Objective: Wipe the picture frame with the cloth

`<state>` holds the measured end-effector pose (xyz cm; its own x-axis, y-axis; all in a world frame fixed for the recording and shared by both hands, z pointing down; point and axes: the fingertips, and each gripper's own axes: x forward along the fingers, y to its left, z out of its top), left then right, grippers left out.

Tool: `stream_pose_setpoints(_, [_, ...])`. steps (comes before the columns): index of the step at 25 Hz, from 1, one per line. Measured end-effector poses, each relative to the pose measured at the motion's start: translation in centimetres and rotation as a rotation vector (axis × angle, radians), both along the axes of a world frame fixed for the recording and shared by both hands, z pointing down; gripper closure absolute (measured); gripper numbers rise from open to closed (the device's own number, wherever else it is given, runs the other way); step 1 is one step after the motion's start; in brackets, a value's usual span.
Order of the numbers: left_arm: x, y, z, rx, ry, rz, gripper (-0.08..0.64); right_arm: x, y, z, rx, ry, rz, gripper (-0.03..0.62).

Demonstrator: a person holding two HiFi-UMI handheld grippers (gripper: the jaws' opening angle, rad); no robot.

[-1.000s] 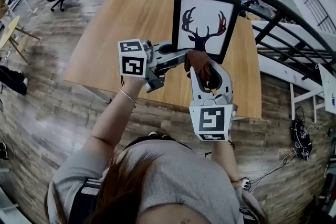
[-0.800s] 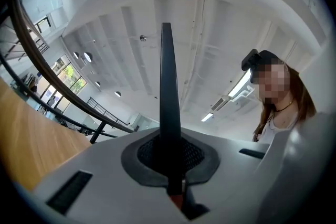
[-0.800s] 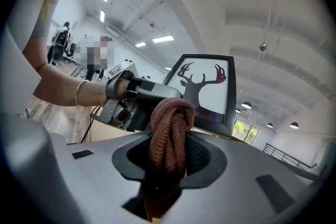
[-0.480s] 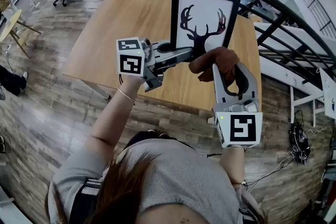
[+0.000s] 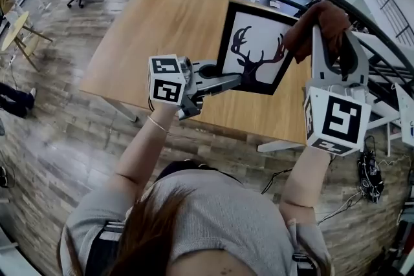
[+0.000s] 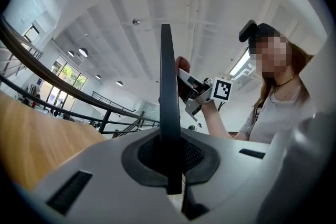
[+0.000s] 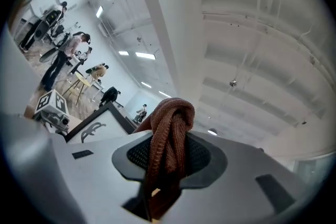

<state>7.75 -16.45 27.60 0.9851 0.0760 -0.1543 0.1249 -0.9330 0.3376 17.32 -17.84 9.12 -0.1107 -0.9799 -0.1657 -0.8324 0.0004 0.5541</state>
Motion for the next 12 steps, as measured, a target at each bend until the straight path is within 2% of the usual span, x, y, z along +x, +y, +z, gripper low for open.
stream_pose_setpoints(4, [0.0,0.4,-0.5,-0.016,0.041,0.023,0.543,-1.1,-0.9,3.3,-0.055,0.049,0.015,0.459])
stream_pose_setpoints(12, [0.0,0.5,-0.8,-0.035,0.06,0.015,0.543,-1.6,0.3,6.2,-0.076,0.09,0.025,0.459])
